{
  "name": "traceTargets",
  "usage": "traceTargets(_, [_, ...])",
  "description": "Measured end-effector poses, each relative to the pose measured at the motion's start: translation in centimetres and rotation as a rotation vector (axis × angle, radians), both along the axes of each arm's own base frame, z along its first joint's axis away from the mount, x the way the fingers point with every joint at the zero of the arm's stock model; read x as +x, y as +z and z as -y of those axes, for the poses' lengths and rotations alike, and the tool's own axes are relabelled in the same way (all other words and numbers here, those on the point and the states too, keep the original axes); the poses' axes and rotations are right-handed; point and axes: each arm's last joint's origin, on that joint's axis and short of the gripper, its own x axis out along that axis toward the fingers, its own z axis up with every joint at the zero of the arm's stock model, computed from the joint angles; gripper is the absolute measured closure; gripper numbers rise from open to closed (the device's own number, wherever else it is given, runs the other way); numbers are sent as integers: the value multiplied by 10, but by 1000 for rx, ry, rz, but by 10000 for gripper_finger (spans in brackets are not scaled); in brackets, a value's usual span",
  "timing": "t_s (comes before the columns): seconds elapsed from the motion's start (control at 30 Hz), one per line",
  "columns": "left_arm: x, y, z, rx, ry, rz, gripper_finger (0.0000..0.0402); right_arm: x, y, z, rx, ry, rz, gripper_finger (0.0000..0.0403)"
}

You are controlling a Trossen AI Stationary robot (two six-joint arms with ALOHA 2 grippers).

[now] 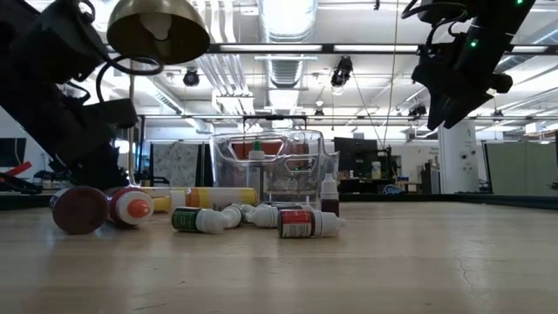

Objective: Pick & Place food coloring
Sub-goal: Move the left large yellow food coloring bottle to the lower left of the table

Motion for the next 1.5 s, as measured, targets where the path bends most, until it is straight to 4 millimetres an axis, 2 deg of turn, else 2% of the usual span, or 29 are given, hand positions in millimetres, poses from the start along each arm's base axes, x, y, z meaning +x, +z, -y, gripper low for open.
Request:
traceTargets(0.17, [6,-4,0,3,13,-4,233,0,0,0,0,0,0,188])
traceTargets(0.33, [10,0,1,-9,12,-3,283,0,0,0,0,0,0,188])
traceTargets(0.47, [15,12,2,-36,19,-33,308,0,0,0,0,0,0,188])
traceTargets(0.57, [21,37,4,-45,11,-95,308,0,0,0,0,0,0,188])
traceTargets(0.73, [26,99,2,-42,6,-259,308,0,0,0,8,-24,19,188])
traceTargets(0.83, [26,127,-6,-165,-28,-381,308,0,0,2,34,-67,46,188])
traceTargets(0.93, [23,142,-14,-389,-64,-468,306,0,-1,6,64,-110,65,188])
traceTargets(1.03, [21,144,-15,-670,-117,-531,305,0,-1,11,91,-135,71,188])
traceTargets(1.13, [14,135,-10,-833,-116,-644,304,-1,-1,14,106,-149,73,188])
traceTargets(1.3, [4,110,2,-940,-64,-858,303,0,-1,13,118,-161,86,188])
traceTargets(1.5, [0,91,23,-1055,-62,-1056,302,0,-2,13,129,-166,91,188])
